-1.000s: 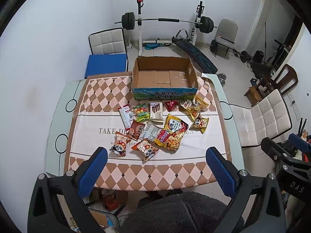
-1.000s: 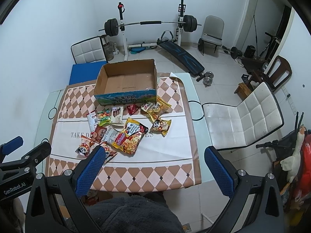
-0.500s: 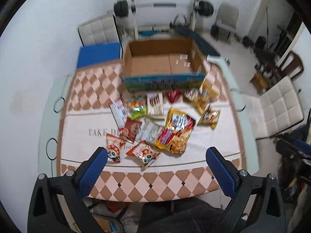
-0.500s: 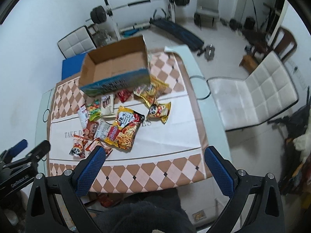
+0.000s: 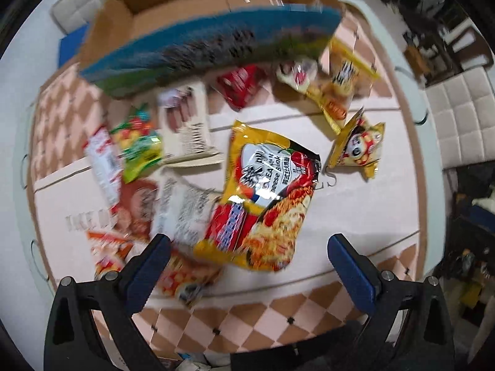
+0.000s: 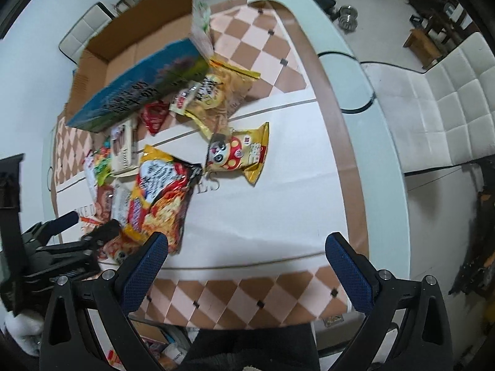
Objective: Organize snacks
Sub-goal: 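Grasp the Buldak noodle bag with left tool while right tool grasps yellow panda chip bag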
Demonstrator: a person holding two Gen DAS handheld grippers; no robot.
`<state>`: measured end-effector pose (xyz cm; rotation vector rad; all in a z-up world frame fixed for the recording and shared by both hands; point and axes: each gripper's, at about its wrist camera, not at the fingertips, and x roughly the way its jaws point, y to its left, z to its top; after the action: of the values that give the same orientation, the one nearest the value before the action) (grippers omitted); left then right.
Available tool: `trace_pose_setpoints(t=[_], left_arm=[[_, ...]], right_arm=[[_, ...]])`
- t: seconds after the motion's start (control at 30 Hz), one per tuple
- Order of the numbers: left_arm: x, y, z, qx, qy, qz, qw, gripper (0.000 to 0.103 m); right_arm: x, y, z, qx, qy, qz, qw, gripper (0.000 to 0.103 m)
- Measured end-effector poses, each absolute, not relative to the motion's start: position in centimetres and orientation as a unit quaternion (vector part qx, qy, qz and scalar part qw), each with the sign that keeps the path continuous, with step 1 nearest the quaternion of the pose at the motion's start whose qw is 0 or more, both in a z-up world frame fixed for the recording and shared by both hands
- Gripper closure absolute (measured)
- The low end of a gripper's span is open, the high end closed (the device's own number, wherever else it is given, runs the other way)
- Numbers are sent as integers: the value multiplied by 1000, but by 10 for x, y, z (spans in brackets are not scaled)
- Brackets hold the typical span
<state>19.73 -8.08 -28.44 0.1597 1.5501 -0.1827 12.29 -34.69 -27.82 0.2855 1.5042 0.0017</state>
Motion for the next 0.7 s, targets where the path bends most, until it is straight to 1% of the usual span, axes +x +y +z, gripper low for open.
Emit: trace_pose_setpoints(t=[0.17, 0.4, 0.5, 0.57, 0.63, 0.7], left_arm=[[214, -91, -330, 84, 720, -104, 681, 0], [221, -90, -369, 81, 745, -120, 651, 0], [217, -94, -379, 96, 749, -126, 644, 0], [211, -97, -384, 111, 746, -129, 643, 0], [204, -97, -389, 125, 743, -119, 647, 4], [200, -96, -391, 118, 737, -98, 658, 14]], right_arm=[[152, -350, -312, 121, 703, 7, 701, 0], [181, -350, -344, 95, 724, 36, 682, 0], [191, -345, -352, 67, 727, 58, 681, 0], [198, -337, -357, 28, 728, 74, 681, 0], [204, -327, -361, -17, 724, 93, 684, 0], [208, -314, -366, -76, 716, 111, 685, 0]])
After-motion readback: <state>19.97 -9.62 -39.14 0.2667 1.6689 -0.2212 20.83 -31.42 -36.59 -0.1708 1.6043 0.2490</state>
